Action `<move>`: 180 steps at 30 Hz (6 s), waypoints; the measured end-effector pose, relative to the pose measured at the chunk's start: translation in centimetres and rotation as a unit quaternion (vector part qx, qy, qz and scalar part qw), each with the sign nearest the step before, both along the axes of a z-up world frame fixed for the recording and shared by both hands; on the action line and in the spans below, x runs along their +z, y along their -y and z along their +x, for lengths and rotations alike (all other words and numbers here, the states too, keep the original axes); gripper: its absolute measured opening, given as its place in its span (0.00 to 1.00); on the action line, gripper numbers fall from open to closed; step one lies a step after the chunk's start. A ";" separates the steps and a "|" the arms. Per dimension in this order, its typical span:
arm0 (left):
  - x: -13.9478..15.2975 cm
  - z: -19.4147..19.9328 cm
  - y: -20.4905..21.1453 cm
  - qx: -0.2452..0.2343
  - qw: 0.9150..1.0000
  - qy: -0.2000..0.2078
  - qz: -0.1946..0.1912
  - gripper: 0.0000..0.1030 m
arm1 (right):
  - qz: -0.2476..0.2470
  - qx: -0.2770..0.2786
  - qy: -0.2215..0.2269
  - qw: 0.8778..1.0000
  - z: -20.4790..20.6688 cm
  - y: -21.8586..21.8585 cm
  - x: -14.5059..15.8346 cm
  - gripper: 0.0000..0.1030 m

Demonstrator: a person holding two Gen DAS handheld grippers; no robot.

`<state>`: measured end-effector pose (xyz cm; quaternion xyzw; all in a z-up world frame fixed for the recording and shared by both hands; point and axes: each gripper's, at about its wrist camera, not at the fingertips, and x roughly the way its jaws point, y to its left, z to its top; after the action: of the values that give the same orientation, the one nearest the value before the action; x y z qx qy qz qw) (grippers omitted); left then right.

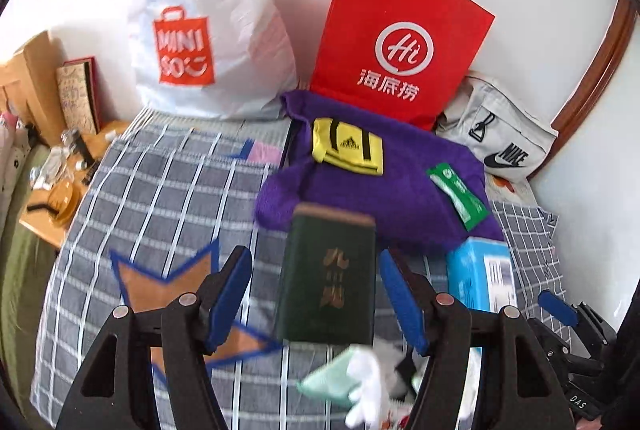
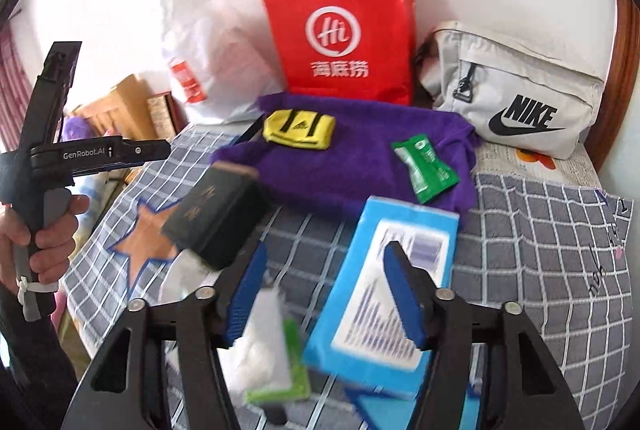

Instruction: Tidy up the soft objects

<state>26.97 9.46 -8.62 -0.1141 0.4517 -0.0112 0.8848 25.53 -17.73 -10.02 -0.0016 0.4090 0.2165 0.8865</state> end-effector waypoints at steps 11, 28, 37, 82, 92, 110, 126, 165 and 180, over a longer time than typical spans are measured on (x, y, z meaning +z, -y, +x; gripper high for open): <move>-3.4 -5.9 -1.5 0.011 0.999 -0.023 -0.042 0.63 | -0.003 0.048 -0.023 0.999 -3.8 -2.6 -2.8 0.29; -5.3 -10.4 -1.1 0.011 0.998 -0.038 -0.039 0.63 | 0.016 0.046 0.007 0.999 -6.0 -1.9 -2.0 0.18; -6.6 -11.7 0.5 -0.001 0.998 -0.058 -0.038 0.63 | 0.035 0.059 -0.036 0.997 -6.5 -1.0 -3.9 0.19; -7.9 -6.0 5.8 -0.030 0.998 -0.030 -0.050 0.63 | -0.007 -0.045 -0.054 0.997 -11.5 8.0 -9.9 0.20; -11.0 -4.0 5.5 -0.024 0.996 -0.049 -0.067 0.26 | -0.040 -0.036 -0.040 0.998 -11.1 6.9 -11.7 0.36; -7.7 -7.8 0.9 -0.005 0.993 -0.020 -0.117 0.17 | -0.016 -0.053 -0.029 0.998 -10.6 5.9 -9.6 0.16; -3.2 -11.0 -2.1 0.014 0.991 0.026 -0.129 0.17 | -0.010 -0.075 0.003 0.997 -11.7 5.3 -4.2 0.17; 3.2 -2.2 -1.5 -0.001 0.991 0.061 -0.115 0.17 | 0.002 -0.062 0.047 0.997 -1.2 3.0 3.5 0.17; 3.0 2.2 -1.0 -0.010 0.993 0.060 -0.101 0.17 | -0.006 -0.070 0.054 0.996 4.0 2.8 3.4 0.17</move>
<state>29.16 10.43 -5.64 -0.1974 0.3950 -0.0728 0.8943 29.53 -20.49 -6.59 0.0098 0.3606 0.1509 0.9204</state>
